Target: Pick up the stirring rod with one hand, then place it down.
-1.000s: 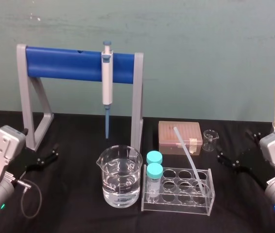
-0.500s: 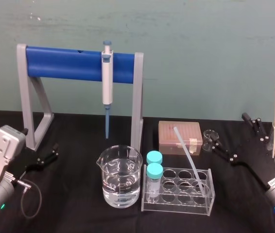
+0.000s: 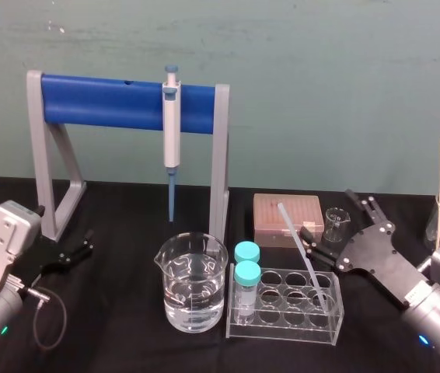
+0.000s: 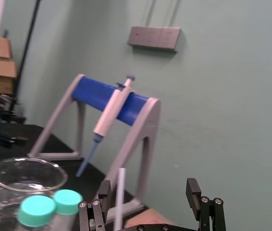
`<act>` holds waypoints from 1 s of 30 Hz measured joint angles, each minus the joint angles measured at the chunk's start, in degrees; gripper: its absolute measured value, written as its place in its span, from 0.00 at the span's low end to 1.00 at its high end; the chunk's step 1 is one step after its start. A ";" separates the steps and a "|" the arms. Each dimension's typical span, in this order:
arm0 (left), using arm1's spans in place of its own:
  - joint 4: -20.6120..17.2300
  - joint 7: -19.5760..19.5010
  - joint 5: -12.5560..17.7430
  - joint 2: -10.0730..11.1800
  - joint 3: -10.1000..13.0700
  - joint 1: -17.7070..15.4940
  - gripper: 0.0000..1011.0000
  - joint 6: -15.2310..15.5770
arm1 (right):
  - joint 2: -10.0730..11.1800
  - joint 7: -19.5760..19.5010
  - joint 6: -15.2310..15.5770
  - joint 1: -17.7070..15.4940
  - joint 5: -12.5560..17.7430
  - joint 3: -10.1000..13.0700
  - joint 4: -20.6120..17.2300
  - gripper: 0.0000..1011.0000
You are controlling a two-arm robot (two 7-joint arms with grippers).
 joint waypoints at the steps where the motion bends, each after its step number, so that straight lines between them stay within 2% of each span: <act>1: 0.00 0.00 0.00 0.00 0.00 0.00 0.99 0.00 | -0.15 1.81 0.78 0.50 1.60 -0.23 0.33 0.99; 3: 0.00 0.00 0.00 0.00 0.00 0.00 0.99 0.00 | -0.28 3.60 1.56 0.96 3.21 -0.41 0.70 0.99; 4: 0.00 0.00 0.00 0.00 0.00 0.00 0.99 0.00 | -0.46 5.55 2.49 1.53 5.05 -0.57 1.18 0.99; 11: 0.00 0.00 0.00 0.00 0.00 0.00 0.99 0.00 | -1.53 11.96 6.75 3.96 10.69 -0.74 3.11 0.99; 21: 0.00 0.00 0.00 0.00 0.00 0.00 0.99 0.00 | -3.35 15.78 11.85 6.98 13.38 -0.38 5.77 0.99; 23: 0.00 0.00 0.00 0.00 0.00 0.00 0.99 0.00 | -3.95 16.96 13.74 7.98 14.10 -0.28 6.92 0.99; 30: 0.00 0.00 0.00 0.00 0.00 0.00 0.99 0.00 | -5.15 19.42 16.50 10.06 14.83 -0.12 9.63 0.99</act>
